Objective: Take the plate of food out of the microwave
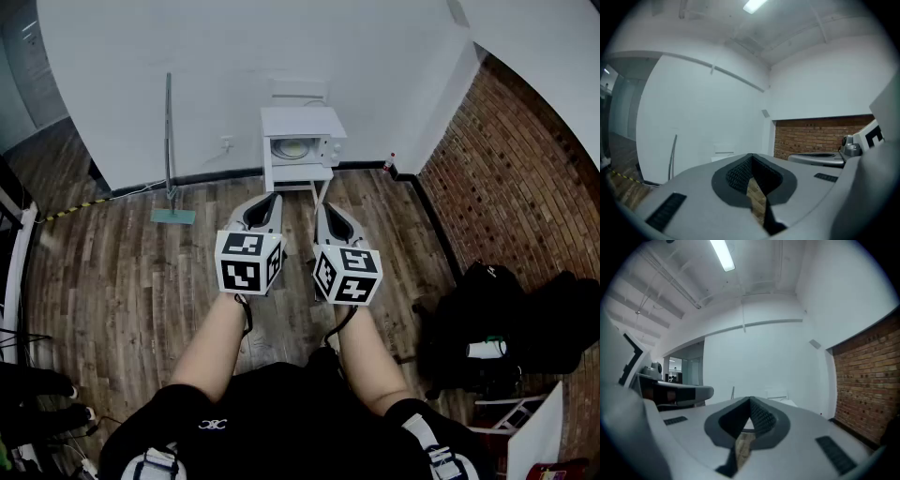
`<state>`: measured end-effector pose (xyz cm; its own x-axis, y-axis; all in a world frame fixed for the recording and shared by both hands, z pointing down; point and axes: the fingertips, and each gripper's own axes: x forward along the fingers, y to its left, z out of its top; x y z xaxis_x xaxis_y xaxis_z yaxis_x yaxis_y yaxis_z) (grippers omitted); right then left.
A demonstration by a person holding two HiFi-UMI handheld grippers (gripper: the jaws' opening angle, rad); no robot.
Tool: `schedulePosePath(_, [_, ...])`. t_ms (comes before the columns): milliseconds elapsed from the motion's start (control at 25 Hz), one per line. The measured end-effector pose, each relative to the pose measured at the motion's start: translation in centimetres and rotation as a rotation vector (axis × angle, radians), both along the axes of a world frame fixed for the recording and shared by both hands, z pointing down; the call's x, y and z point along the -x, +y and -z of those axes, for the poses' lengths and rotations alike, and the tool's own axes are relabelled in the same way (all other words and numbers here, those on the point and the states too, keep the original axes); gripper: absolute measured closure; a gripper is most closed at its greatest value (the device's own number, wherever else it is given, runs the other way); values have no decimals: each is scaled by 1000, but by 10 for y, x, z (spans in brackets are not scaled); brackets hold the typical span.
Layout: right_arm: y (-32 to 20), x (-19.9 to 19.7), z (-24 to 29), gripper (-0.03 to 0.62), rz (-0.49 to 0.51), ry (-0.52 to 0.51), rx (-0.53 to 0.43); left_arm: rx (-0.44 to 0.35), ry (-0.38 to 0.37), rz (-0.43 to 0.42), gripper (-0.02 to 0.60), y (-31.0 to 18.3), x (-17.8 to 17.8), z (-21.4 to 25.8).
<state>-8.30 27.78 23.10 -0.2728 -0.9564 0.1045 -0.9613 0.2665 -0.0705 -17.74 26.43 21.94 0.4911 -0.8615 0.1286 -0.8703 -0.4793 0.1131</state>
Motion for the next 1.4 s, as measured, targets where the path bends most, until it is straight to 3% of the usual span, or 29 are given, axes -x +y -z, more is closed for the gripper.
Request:
schedulePosePath(200, [-10,-1,-3,582,-15,-15,6,-21,-49,11,581,-7,-1,-1])
schedulePosePath(480, [-21,0,-13,582,-2,-18,17,26,-50,21,581,-21,4,-16])
schedulePosePath(680, [-43,-19,-23,581,-3,-39,37,47,-67,27,581,-41,-11,-25])
schedulePosePath(960, [-97,-71,-28,582,8,-67,43,57,-91,51,581,-91,-57,-30])
schedulePosePath(1400, [-181,-172,-24,580,78,-30,38,88,-16,114,581,-175,-157,-35])
